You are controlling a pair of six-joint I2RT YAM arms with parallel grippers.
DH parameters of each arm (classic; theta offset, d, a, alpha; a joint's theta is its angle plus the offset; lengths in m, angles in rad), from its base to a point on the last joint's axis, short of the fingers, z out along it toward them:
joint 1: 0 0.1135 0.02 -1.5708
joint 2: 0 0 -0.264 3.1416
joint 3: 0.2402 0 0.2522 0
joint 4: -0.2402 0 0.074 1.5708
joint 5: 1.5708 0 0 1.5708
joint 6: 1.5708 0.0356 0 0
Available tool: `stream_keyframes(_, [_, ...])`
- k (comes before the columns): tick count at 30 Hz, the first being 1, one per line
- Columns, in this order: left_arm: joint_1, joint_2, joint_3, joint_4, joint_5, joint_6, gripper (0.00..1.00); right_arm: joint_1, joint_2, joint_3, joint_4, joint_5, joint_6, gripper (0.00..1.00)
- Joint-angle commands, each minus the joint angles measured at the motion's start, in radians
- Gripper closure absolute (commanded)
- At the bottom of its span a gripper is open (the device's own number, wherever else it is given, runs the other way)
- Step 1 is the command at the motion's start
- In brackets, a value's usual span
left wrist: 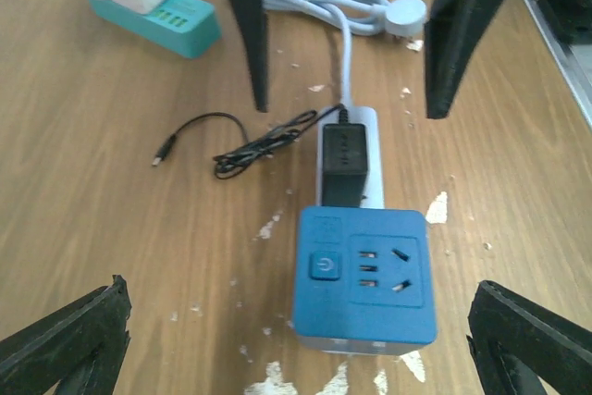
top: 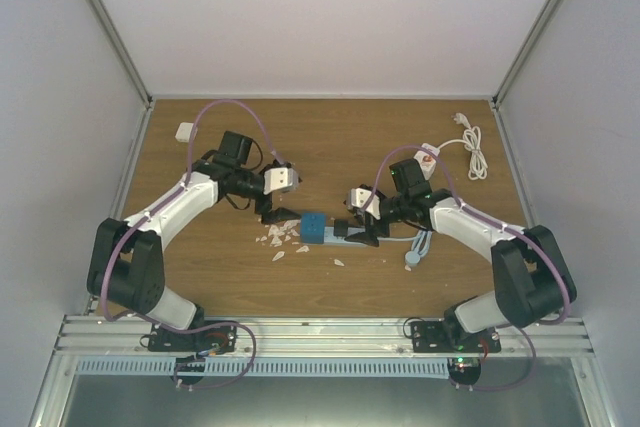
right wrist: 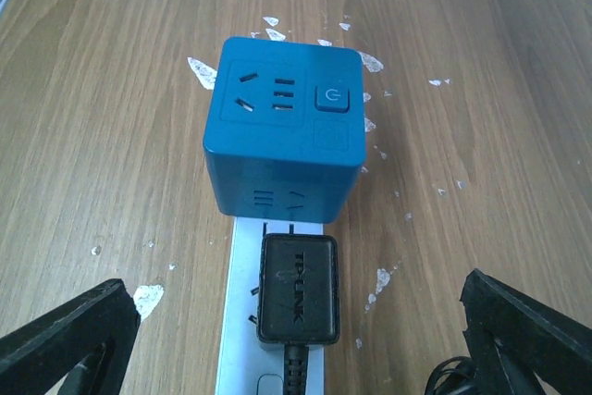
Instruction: Pull the plug off the socket
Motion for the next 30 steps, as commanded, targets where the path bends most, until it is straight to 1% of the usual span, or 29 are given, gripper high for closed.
stream_keyframes(1, [-0.031,0.012,-0.042,0.004,0.006,0.059,0.01,0.026,0.016,-0.014,0.074,0.020,0.018,0.06])
stream_keyframes(8, [-0.080,0.047,-0.089,0.073,-0.030,0.031,0.01,0.062,0.058,-0.019,0.126,0.063,0.038,0.16])
stream_keyframes(11, [-0.096,0.066,-0.094,0.089,-0.041,0.026,0.01,0.071,0.075,-0.015,0.135,0.065,0.040,0.23])
stream_keyframes(15, [-0.124,0.077,-0.125,0.133,-0.066,0.019,0.01,0.088,0.092,-0.008,0.136,0.091,0.040,0.33])
stream_keyframes(20, [-0.158,0.095,-0.142,0.171,-0.108,0.001,0.01,0.097,0.105,0.002,0.124,0.104,0.040,0.41])
stream_keyframes(26, [-0.173,0.120,-0.140,0.186,-0.128,-0.001,0.01,0.102,0.125,0.020,0.101,0.119,0.037,0.51])
stream_keyframes(28, [-0.178,0.123,-0.143,0.188,-0.130,0.001,0.02,0.104,0.128,0.023,0.095,0.124,0.033,0.53])
stream_keyframes(30, [-0.185,0.124,-0.143,0.193,-0.130,0.001,0.06,0.107,0.134,0.025,0.090,0.133,0.029,0.56])
